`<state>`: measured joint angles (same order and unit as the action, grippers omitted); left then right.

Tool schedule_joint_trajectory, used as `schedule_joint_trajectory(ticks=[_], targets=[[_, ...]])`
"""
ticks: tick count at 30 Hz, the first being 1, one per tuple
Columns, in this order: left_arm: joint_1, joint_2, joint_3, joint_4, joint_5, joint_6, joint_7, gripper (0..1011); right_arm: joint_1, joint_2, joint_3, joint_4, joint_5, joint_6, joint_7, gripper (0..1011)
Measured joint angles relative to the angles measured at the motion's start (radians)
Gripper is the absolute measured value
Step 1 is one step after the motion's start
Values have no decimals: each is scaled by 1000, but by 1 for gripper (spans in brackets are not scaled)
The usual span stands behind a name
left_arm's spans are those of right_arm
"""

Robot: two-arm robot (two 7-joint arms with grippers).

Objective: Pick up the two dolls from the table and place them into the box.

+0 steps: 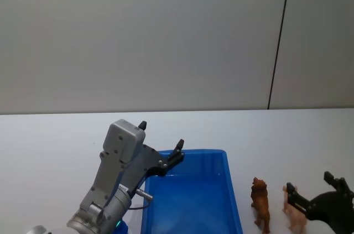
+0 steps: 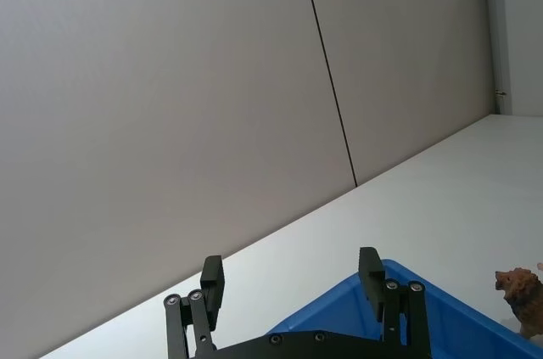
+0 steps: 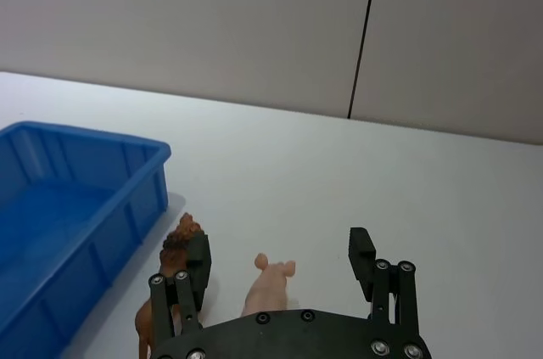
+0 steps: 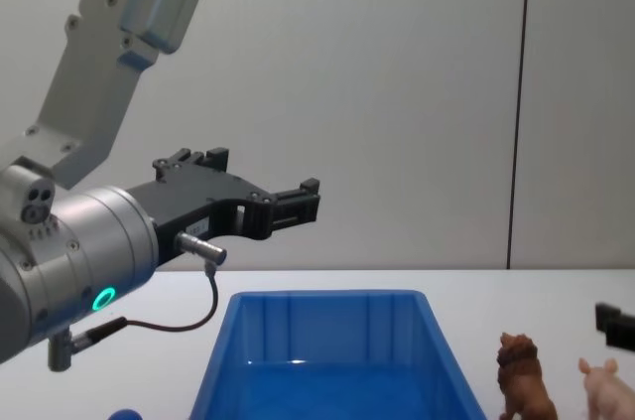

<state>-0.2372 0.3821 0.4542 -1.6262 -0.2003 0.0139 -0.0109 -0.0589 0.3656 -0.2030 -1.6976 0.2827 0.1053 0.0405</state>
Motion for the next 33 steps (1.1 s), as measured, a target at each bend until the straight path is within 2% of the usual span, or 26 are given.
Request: schedule_joint_trajectory(ticks=[15, 28, 33], targets=[[0, 0, 0, 0, 0, 0, 0, 1001, 9, -17, -15, 90, -30, -17, 54, 1001], [0, 0, 0, 0, 0, 0, 0, 1001, 24, -39, -29, 164, -64, -31, 59, 1001], [0, 0, 0, 0, 0, 0, 0, 1001, 32, -48, -32, 190, -73, -40, 58, 923]])
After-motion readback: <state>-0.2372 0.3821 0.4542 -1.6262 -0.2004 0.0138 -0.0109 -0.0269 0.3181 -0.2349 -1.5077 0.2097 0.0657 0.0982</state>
